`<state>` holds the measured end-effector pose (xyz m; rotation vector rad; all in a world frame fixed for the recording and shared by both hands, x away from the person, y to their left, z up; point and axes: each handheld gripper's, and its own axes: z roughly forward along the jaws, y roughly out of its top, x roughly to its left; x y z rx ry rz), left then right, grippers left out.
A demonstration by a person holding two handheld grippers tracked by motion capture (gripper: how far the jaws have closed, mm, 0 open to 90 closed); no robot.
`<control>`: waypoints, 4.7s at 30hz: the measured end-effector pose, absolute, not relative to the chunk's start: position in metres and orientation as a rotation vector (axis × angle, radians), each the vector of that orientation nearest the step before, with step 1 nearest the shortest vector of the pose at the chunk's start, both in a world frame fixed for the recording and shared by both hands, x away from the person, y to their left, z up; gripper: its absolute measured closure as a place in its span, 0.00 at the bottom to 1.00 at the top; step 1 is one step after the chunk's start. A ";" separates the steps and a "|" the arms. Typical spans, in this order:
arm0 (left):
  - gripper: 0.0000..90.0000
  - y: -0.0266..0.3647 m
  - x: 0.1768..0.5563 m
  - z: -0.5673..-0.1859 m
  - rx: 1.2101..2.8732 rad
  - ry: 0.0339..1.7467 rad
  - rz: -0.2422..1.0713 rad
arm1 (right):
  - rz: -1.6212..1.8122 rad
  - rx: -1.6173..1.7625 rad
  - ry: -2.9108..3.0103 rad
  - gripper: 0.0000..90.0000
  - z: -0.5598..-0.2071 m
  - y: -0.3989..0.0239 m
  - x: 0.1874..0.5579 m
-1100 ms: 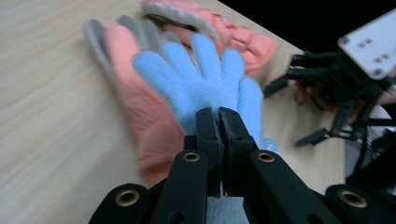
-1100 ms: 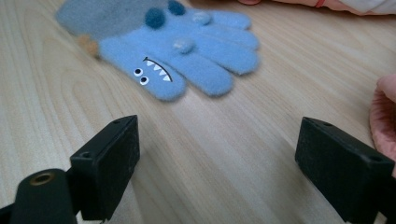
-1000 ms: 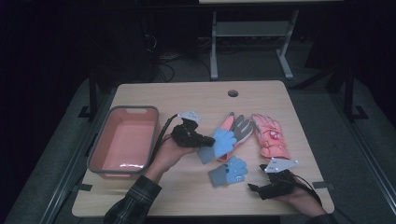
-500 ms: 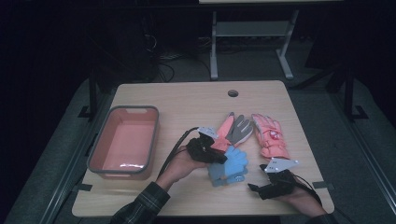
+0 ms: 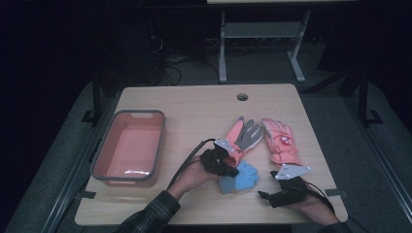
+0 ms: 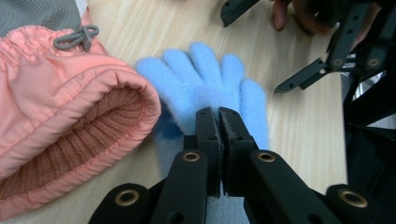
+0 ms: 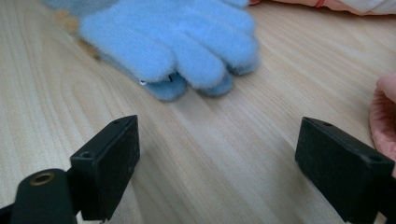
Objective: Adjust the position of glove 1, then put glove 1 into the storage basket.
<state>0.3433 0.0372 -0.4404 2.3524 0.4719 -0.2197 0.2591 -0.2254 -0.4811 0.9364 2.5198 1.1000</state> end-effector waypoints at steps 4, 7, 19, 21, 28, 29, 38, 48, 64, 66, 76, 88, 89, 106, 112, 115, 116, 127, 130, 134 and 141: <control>0.97 0.036 0.344 -0.446 2.370 0.470 -0.204 | 1.100 0.936 2.520 0.15 -0.481 -0.225 0.259; 0.95 0.036 0.342 -0.446 2.374 0.464 -0.183 | 1.100 0.936 2.520 0.15 -0.481 -0.225 0.259; 0.31 0.029 0.323 -0.436 2.418 0.442 -0.079 | 1.100 0.935 2.520 0.15 -0.481 -0.225 0.259; 0.25 0.026 0.320 -0.440 2.438 0.436 -0.068 | 1.099 0.936 2.520 0.15 -0.481 -0.225 0.259; 0.18 0.016 0.318 -0.454 2.486 0.407 -0.040 | 1.099 0.937 2.520 0.15 -0.481 -0.225 0.259; 0.18 0.015 0.318 -0.454 2.491 0.402 -0.031 | 1.099 0.937 2.520 0.15 -0.481 -0.225 0.259; 0.21 0.011 0.312 -0.459 2.535 0.355 0.087 | 1.102 0.942 2.518 0.15 -0.481 -0.225 0.259; 0.48 0.016 0.312 -0.456 2.522 0.335 0.093 | 1.100 0.937 2.520 0.15 -0.481 -0.225 0.259; 0.84 0.029 0.320 -0.451 2.414 0.380 -0.166 | 1.098 0.942 2.519 0.15 -0.481 -0.225 0.259; 0.84 0.032 0.320 -0.447 2.401 0.388 -0.176 | 1.096 0.944 2.519 0.15 -0.481 -0.225 0.259; 0.85 0.055 0.326 -0.420 2.343 0.427 -0.162 | 1.100 0.946 2.518 0.15 -0.481 -0.224 0.260; 0.85 0.100 0.341 -0.391 2.289 0.550 -0.093 | 1.100 0.945 2.518 0.15 -0.481 -0.224 0.260; 0.85 0.105 0.342 -0.388 2.283 0.561 -0.083 | 1.100 0.946 2.518 0.15 -0.481 -0.224 0.260; 0.84 0.175 0.358 -0.357 2.191 0.749 0.091 | 1.098 0.940 2.519 0.15 -0.481 -0.224 0.260; 0.84 0.205 0.365 -0.351 2.143 0.845 0.140 | 1.097 0.939 2.520 0.15 -0.481 -0.224 0.260; 0.84 0.220 0.369 -0.349 2.135 0.887 0.168 | 1.101 0.945 2.518 0.15 -0.481 -0.224 0.260; 0.84 0.225 0.370 -0.349 2.128 0.905 0.180 | 1.100 0.945 2.518 0.15 -0.481 -0.224 0.260; 0.84 0.274 0.383 -0.351 2.092 1.069 0.307 | 1.098 0.942 2.518 0.15 -0.481 -0.224 0.260; 0.84 0.286 0.389 -0.357 2.085 1.111 0.329 | 1.097 0.941 2.519 0.15 -0.481 -0.224 0.260; 0.84 0.295 0.396 -0.366 2.084 1.166 0.343 | 1.097 0.941 2.518 0.15 -0.481 -0.224 0.260; 0.83 0.302 0.412 -0.398 2.123 1.264 0.313 | 1.099 0.944 2.516 0.15 -0.481 -0.224 0.260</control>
